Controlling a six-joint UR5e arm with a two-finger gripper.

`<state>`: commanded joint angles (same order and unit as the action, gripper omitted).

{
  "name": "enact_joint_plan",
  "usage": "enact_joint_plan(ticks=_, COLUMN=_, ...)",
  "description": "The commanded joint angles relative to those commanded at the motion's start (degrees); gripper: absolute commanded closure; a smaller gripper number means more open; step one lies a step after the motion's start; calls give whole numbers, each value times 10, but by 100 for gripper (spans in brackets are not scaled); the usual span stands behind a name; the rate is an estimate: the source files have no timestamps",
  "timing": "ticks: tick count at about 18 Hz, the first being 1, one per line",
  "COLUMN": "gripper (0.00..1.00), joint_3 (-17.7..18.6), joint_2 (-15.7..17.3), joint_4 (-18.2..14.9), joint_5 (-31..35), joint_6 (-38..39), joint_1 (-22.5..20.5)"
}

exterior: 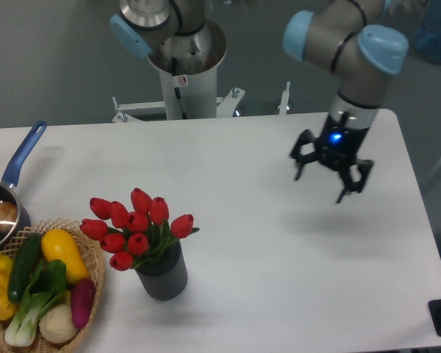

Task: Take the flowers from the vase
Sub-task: 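Move the open gripper down toward the red tulip stems above the vase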

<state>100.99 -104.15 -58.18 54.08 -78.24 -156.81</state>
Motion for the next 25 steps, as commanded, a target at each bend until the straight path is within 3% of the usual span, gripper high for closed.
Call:
enact_joint_plan(ticks=4, gripper=0, joint_3=-1, joint_2=-8, joint_4=2, joint_5=-31, joint_6=53, joint_1=39)
enact_joint_plan(ticks=8, gripper=0, joint_3=-3, joint_2=-8, joint_4=2, joint_5=-48, joint_6=55, joint_1=57)
enact_joint_plan(ticks=13, gripper=0, joint_3=-2, joint_2=-10, joint_4=2, joint_5=-129, joint_6=55, joint_1=76)
enact_joint_plan(ticks=17, gripper=0, joint_3=-2, joint_2=-13, joint_4=3, joint_5=-139, joint_6=55, joint_1=100)
enact_joint_plan(ticks=25, gripper=0, joint_3=0, joint_2=-22, joint_4=11, joint_5=-220, joint_6=53, joint_1=116)
